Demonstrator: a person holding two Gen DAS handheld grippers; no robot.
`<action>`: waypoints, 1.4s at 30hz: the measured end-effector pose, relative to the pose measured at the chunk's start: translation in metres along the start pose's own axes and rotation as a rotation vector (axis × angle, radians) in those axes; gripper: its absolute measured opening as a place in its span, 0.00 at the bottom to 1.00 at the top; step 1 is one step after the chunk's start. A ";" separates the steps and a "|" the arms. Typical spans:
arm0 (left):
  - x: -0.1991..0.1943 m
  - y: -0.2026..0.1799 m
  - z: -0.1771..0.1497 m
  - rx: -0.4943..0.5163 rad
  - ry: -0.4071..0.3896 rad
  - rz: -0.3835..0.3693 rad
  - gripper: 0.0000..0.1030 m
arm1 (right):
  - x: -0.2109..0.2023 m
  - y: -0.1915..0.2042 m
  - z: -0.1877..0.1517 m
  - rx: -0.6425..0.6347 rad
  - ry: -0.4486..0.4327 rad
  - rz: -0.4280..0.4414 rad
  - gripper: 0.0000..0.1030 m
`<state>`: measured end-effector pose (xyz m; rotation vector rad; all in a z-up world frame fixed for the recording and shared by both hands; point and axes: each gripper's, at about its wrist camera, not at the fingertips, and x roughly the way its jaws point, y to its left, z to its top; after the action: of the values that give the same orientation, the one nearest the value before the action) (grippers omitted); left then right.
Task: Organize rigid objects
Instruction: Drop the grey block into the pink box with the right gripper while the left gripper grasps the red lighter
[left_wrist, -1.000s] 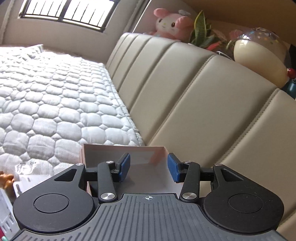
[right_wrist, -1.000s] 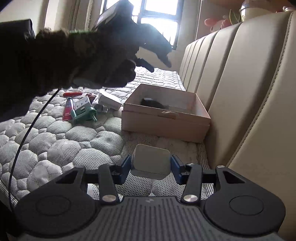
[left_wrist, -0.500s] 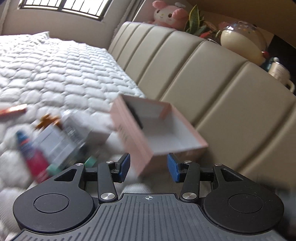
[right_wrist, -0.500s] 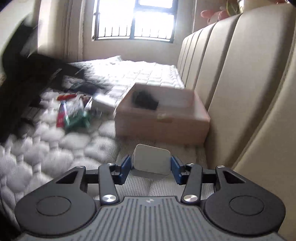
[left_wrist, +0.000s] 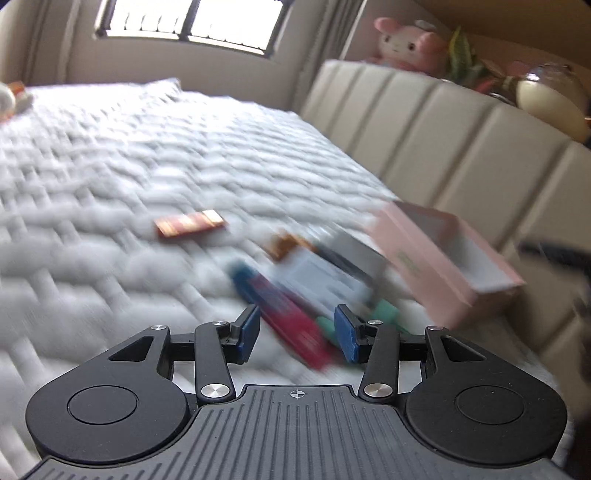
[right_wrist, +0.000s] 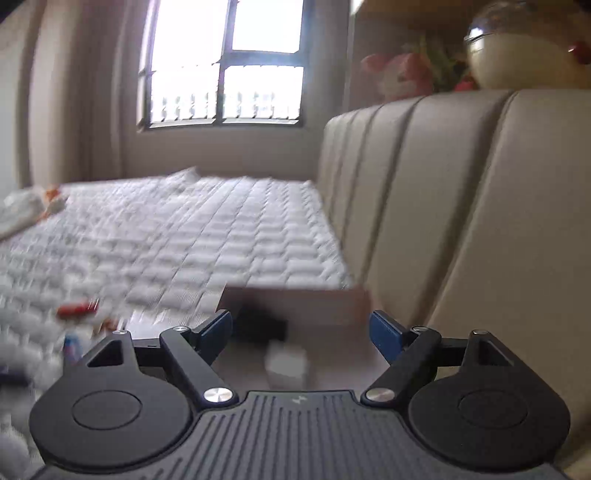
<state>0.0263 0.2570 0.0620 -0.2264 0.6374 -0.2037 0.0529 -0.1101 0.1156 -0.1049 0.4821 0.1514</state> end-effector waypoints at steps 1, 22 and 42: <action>0.007 0.007 0.011 0.024 -0.011 0.019 0.47 | -0.001 0.005 -0.011 -0.023 0.019 0.014 0.80; 0.148 0.066 0.084 0.437 0.312 0.008 0.46 | -0.004 0.042 -0.098 -0.137 0.202 0.214 0.79; -0.014 0.010 -0.009 0.042 0.146 -0.067 0.25 | -0.021 0.076 -0.078 -0.187 0.116 0.277 0.80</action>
<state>0.0113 0.2687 0.0598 -0.1939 0.7703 -0.2994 -0.0133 -0.0486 0.0516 -0.2310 0.5967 0.4645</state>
